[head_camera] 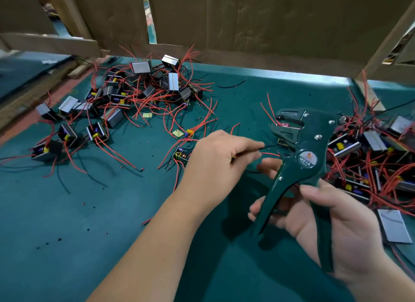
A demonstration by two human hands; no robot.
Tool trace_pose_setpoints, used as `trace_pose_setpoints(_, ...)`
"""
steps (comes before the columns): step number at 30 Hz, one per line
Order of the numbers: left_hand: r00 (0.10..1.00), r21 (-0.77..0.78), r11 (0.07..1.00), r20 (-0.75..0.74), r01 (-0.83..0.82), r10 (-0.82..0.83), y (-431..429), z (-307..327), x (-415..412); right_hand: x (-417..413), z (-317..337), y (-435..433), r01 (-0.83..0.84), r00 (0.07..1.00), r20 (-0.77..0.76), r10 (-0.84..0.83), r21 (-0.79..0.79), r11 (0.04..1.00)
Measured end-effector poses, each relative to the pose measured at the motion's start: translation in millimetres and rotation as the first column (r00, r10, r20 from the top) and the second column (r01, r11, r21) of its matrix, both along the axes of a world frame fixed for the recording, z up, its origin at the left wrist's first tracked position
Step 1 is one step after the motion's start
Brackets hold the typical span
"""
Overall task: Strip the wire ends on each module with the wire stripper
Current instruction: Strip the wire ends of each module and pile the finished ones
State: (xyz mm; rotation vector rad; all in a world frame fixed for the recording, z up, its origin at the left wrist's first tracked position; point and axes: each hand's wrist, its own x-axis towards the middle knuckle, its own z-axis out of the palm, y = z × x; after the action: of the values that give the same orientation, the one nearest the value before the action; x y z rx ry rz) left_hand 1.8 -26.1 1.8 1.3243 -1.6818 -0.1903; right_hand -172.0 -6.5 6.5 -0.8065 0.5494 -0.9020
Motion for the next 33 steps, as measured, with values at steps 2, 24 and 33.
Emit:
trace_pose_setpoints(2, 0.994, 0.108, 0.991, -0.092, 0.077, -0.067, 1.7, -0.5, -3.0, 1.3, 0.6, 1.4, -0.003, 1.000, 0.018, 0.004, -0.024, 1.000)
trace_pose_setpoints(24, 0.782, 0.492, 0.629, 0.202, -0.602, 0.590, -26.2, -20.6, 74.7, -28.4, 9.4, -12.5, 0.495, 0.805, -0.098, -0.585, -0.433, 0.754)
trace_pose_setpoints(33, 0.785, -0.140, 0.773, -0.125, -0.619, 0.607, -8.4, 2.7, 62.9, -21.2, 11.5, -5.0, 0.455, 0.843, -0.021, -0.537, -0.505, 0.734)
